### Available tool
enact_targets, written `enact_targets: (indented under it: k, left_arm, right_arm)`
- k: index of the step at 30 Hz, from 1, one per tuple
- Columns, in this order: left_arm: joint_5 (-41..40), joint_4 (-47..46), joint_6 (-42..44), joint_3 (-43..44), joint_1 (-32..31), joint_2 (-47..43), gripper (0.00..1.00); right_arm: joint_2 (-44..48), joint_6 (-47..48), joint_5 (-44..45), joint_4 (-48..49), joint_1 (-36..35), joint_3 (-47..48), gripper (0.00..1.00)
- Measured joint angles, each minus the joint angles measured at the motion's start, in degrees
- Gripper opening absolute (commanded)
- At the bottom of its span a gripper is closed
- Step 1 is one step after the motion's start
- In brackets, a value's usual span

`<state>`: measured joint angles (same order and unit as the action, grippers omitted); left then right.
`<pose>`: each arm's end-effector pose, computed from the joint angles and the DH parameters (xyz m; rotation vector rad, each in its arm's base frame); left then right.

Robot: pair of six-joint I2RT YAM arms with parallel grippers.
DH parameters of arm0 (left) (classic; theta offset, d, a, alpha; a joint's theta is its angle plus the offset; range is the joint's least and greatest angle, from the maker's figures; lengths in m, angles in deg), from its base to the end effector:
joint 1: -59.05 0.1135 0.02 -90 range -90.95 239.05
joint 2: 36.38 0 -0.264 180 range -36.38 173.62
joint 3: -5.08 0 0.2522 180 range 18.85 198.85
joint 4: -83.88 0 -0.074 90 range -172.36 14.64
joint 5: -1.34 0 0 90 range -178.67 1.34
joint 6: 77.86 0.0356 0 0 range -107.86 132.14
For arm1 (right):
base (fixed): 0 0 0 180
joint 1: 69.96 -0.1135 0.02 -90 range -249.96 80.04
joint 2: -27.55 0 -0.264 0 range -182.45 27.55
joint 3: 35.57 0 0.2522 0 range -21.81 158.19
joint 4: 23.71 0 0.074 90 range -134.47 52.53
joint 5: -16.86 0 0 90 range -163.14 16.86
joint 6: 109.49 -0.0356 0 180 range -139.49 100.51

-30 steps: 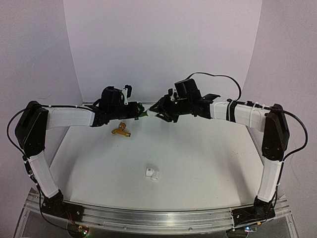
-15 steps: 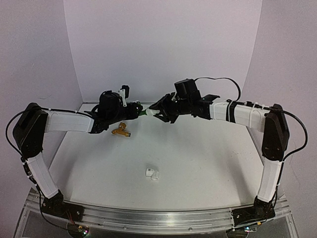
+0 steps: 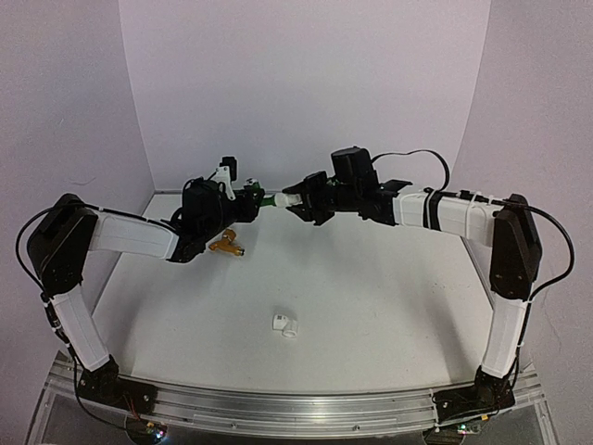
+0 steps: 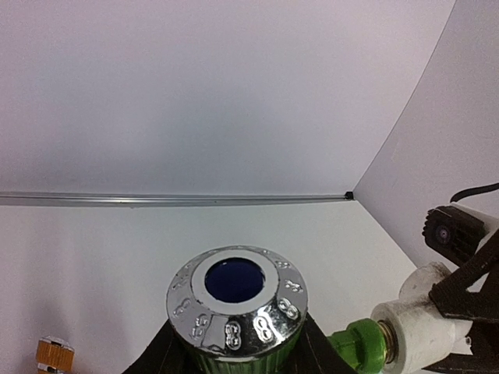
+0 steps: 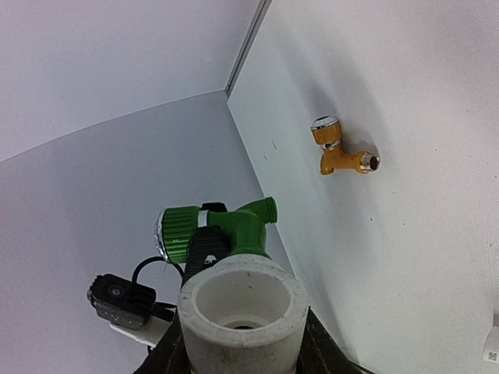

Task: Install the water faucets
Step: Screw the water faucet onto the adaptor.

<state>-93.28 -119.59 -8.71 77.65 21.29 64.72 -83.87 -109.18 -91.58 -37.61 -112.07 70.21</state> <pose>0.3191 -0.2436 0.2424 0.1886 1.6973 -0.7046 0.3403 0.3228 0.2984 0.7061 2.2739 1.6817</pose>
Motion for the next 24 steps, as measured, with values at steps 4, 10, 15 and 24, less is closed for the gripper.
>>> enact_targets:
  k: [4,10,15,24]
  left_arm:
    - [-0.1,-1.5,0.1,-0.5,-0.5,0.6,0.0]
    - [-0.1,-1.9,-0.1,-0.7,-0.9,1.5,0.0]
    - [-0.1,-2.1,-0.5,-0.8,-1.0,1.5,0.0]
    - [-0.1,-1.9,-3.4,-0.8,-1.2,2.2,0.0]
  right_arm:
    - [0.0,-1.7,0.4,0.2,0.7,-0.7,0.0]
    - [0.2,-2.9,0.4,0.7,1.0,-2.2,0.05]
    - [0.3,-2.9,0.5,0.6,1.0,-2.2,0.19]
    - [0.6,-1.5,1.2,0.4,1.0,-2.8,0.44]
